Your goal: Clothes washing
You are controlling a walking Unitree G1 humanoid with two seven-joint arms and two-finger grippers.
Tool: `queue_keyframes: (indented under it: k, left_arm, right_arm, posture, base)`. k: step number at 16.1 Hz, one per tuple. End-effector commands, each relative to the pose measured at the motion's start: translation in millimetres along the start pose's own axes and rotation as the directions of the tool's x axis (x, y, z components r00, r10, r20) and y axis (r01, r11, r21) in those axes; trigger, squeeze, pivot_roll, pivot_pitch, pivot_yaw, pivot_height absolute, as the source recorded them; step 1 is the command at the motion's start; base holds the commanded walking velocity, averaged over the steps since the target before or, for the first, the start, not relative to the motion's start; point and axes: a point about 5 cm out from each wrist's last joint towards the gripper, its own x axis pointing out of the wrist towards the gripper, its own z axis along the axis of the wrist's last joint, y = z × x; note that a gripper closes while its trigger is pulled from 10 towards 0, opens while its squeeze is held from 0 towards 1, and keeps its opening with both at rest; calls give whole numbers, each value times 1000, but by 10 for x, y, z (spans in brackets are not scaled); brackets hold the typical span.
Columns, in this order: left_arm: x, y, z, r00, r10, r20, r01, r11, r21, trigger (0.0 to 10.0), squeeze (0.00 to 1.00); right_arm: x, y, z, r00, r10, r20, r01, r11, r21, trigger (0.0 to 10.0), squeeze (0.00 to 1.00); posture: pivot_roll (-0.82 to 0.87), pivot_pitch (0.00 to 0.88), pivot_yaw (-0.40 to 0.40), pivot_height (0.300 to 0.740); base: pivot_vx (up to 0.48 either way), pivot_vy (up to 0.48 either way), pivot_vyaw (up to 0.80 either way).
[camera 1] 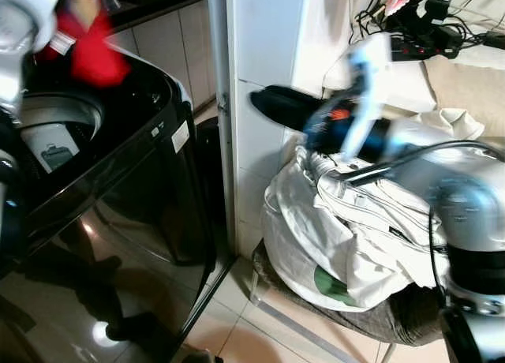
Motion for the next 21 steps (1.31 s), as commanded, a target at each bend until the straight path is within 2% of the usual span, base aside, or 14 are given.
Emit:
queue_keyframes:
  k: [1,4,6,8,14,15,16,17,18,19,20,21]
  left_arm:
    - [-11,37,-84,997,-21,-70,23,999,32,10000,1000]
    - [-43,34,-391,970,-69,-235,82,995,49,10000,1000]
    - [-54,33,-446,957,-90,-274,111,992,62,10000,1000]
    - [-53,27,-422,955,-125,-268,136,990,26,10000,1000]
    - [-54,55,-371,959,-130,-253,144,989,38,10000,1000]
    - [-40,50,-312,970,-127,-209,137,990,32,10000,1000]
    - [8,-26,-76,987,-154,-45,151,986,-67,10000,0]
    - [28,-92,41,984,-177,34,180,975,-134,10000,0]
    - [53,-242,235,958,-234,168,267,938,-221,10000,0]
    - [61,-354,341,934,-260,244,318,916,-244,10000,0]
    - [60,-454,433,909,-274,314,360,896,-260,10000,0]
    - [45,-604,544,867,-297,401,425,860,-283,10000,0]
  right_arm:
    - [23,-3,13,1000,-13,-13,13,999,-29,10000,0]
    - [33,53,-43,999,6,-43,-8,999,-43,10000,0]
    - [23,43,-60,999,3,-53,-5,999,-51,10000,0]
    - [15,38,-74,998,6,-65,-10,998,-56,10000,0]
    - [3,23,-96,997,2,-78,-7,998,-63,10000,0]
    - [-8,-5,-95,997,-19,-75,14,998,-63,10000,0]
    - [-44,-164,-107,987,-148,-68,143,987,-67,10000,0]
    - [-66,-280,-130,968,-241,-75,235,969,-78,10000,0]
    - [-130,-498,-202,909,-405,-102,394,912,-108,10000,0]
    - [-182,-615,-257,871,-478,-115,470,878,-92,10000,510]
    - [-219,-685,-291,849,-515,-115,511,857,-69,10000,1000]
    - [-275,-774,-350,819,-560,-129,556,828,-68,10000,1000]
  posture:
    - [-30,0,36,740]
    - [-32,0,38,740]
    - [-31,0,37,740]
    - [-31,0,34,740]
    - [-28,0,33,740]
    - [-30,0,34,740]
    - [-35,0,34,740]
    - [-35,0,34,740]
    - [-38,0,33,740]
    - [-40,0,32,740]
    - [-39,0,31,740]
    - [-38,0,25,740]
  base:
    - [0,0,0]
    - [0,0,0]
    - [0,0,0]
    - [0,0,0]
    - [0,0,0]
    - [0,0,0]
    - [0,0,0]
    - [0,0,0]
    - [0,0,0]
    - [0,0,0]
    - [0,0,0]
    - [0,0,0]
